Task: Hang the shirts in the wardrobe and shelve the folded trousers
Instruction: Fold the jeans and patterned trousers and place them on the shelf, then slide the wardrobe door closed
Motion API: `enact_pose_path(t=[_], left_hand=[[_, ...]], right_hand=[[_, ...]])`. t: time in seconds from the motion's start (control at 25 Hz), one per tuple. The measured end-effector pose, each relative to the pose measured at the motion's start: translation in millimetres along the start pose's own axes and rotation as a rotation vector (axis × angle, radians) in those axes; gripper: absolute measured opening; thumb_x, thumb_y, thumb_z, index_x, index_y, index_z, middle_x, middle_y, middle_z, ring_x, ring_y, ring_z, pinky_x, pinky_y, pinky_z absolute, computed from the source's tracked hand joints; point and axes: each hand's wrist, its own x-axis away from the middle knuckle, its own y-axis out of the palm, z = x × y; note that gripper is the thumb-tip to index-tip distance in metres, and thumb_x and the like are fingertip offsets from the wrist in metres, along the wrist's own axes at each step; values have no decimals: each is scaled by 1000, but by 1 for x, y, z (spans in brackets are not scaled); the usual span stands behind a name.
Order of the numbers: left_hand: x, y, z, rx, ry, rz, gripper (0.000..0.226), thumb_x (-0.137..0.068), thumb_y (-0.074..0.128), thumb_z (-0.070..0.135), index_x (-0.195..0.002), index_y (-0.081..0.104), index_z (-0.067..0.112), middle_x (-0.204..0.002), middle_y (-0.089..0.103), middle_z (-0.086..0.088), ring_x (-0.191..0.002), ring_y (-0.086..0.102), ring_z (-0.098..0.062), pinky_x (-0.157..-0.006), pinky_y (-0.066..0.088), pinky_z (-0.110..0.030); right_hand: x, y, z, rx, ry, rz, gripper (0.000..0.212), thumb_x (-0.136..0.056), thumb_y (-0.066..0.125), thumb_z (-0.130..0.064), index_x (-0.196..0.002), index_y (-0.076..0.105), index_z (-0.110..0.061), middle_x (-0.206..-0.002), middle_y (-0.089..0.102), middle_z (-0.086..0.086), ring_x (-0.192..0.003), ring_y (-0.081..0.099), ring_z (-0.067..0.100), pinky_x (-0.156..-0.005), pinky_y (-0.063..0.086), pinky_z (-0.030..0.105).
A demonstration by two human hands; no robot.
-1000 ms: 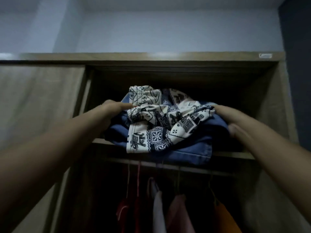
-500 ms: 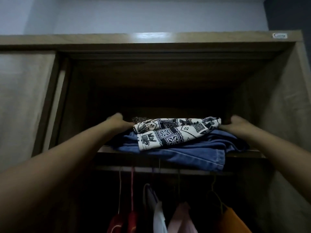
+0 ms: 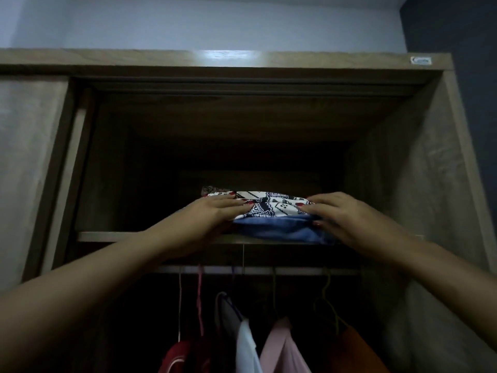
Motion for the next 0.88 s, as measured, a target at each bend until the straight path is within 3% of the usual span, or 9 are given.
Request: enact_pose_path(t=[0.08, 0.2, 0.28, 0.4, 0.64, 0.72, 0.8, 0.88], left_hand=[[-13, 5, 2, 57, -91, -74, 52, -96, 48, 14, -144, 33, 27, -154, 30, 3, -144, 23, -14, -114, 8, -19], [-10, 6, -3, 268, -197, -215, 45, -99, 41, 22, -143, 34, 30, -154, 27, 10, -143, 15, -8, -119, 12, -32], [-1, 3, -6, 356, -220, -285, 42, -101, 33, 30, -143, 33, 34, -151, 23, 20, -137, 16, 3, -116, 14, -24], [9, 1, -1, 290, -196, -306, 43, -101, 30, 32, -144, 28, 37, -145, 19, 28, -129, 15, 10, -106, 12, -14], [15, 0, 8, 206, -234, -237, 44, -101, 28, 37, -145, 25, 42, -154, 20, 22, -137, 21, 4, -109, 23, -23], [31, -3, 14, 173, -238, -169, 45, -101, 30, 37, -145, 26, 41, -154, 22, 21, -137, 20, 5, -110, 20, -22], [70, -5, 18, 170, -262, -44, 46, -100, 32, 36, -145, 28, 37, -153, 23, 19, -137, 11, 9, -113, 11, -18], [128, -4, 18, 73, -282, 81, 49, -98, 30, 37, -146, 31, 29, -155, 23, 12, -144, 6, -1, -119, 9, -27]], right_hand=[[-12, 0, 2, -57, 39, -57, 35, -94, 46, -22, -127, 56, -20, -132, 56, 2, -120, 52, 17, -100, 45, 30], [-17, 4, 9, -157, 81, -121, 36, -90, 54, -15, -125, 57, -22, -133, 56, -2, -118, 48, 2, -95, 40, 16], [-18, 7, 16, -176, 84, -144, 38, -89, 56, -15, -126, 56, -24, -136, 55, -3, -116, 42, -5, -93, 37, 12], [-18, 15, 24, -194, 109, -187, 38, -88, 57, -14, -125, 55, -25, -136, 55, -2, -122, 45, 0, -99, 38, 16], [-4, 14, 17, -437, 250, -157, 34, -91, 51, -28, -125, 56, -27, -138, 52, -2, -122, 46, 5, -100, 44, 29], [3, 20, -4, -411, 248, -41, 35, -92, 52, -30, -126, 56, -26, -139, 51, -4, -125, 45, 6, -105, 41, 33], [15, 29, -44, -416, 172, 187, 33, -90, 52, -26, -122, 61, -20, -133, 56, -4, -125, 46, 4, -108, 36, 25], [30, 49, -102, -556, 83, 294, 31, -87, 53, -17, -115, 65, -13, -125, 60, -2, -121, 51, 6, -105, 35, 19]])
